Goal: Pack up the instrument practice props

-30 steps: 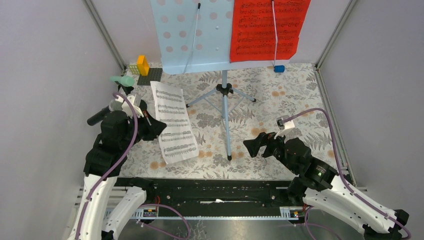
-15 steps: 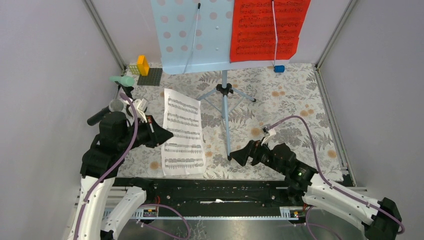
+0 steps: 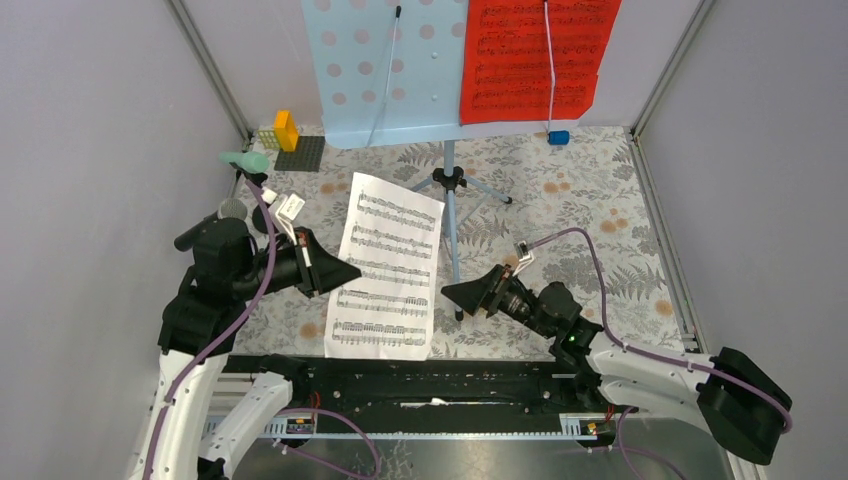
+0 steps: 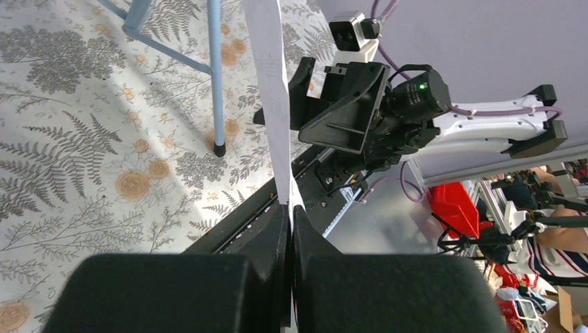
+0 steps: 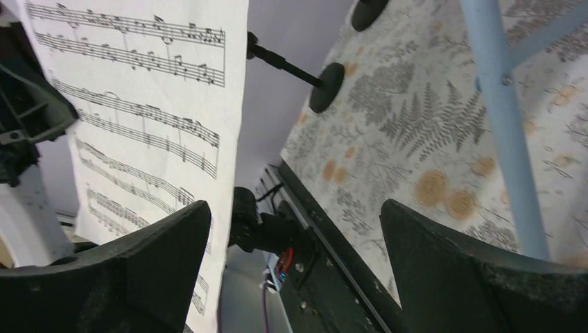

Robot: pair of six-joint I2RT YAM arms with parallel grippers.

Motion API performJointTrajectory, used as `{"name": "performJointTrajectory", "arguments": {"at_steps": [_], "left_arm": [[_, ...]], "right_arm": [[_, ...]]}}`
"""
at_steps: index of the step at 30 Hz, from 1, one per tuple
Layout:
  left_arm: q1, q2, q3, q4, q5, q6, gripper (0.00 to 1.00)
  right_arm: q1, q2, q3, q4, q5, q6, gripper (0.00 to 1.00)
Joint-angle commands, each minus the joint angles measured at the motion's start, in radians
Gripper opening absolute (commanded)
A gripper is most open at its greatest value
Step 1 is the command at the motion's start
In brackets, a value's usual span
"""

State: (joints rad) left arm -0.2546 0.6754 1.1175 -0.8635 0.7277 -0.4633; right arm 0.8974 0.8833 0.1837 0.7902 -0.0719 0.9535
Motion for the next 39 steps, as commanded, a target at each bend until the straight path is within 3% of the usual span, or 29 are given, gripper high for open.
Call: {"name": "performJointTrajectory", "arguments": {"at_steps": [1, 6, 15, 22, 26, 30, 34, 36, 39], "left_arm": [[-0.003, -0.012, 0.024, 0.102, 0.081, -0.036, 0.00], [-0.003, -0.019, 0.012, 0.150, 0.093, -0.064, 0.00], [-0.003, -0.016, -0.016, 0.173, 0.103, -0.072, 0.00], [-0.003, -0.019, -0.045, 0.172, 0.090, -0.067, 0.00], [-0.003, -0.024, -0.064, 0.172, 0.076, -0.059, 0.00], [-0.003, -0.025, -0.078, 0.173, 0.055, -0.046, 0.00], [-0.003, -0.021, -0.097, 0.178, 0.026, -0.039, 0.06], [-0.003, -0.018, -0.117, 0.192, 0.019, -0.041, 0.25], [-0.003, -0.016, -0.141, 0.211, 0.007, -0.046, 0.44]], "right_arm": [[0.001, 0.058, 0.019, 0.270, -0.009, 0.064, 1.00], [0.001, 0.154, 0.039, 0.392, -0.069, 0.103, 0.99], [0.001, 0.373, 0.084, 0.682, -0.145, 0.205, 0.89], [0.001, 0.495, 0.152, 0.840, -0.199, 0.269, 0.64], [0.001, 0.512, 0.172, 0.846, -0.223, 0.258, 0.39], [0.001, 0.471, 0.152, 0.744, -0.206, 0.186, 0.19], [0.001, 0.357, 0.146, 0.465, -0.150, 0.067, 0.03], [0.001, 0.281, 0.160, 0.287, -0.106, 0.009, 0.00], [0.001, 0.155, 0.199, -0.041, 0.002, -0.079, 0.00]]}}
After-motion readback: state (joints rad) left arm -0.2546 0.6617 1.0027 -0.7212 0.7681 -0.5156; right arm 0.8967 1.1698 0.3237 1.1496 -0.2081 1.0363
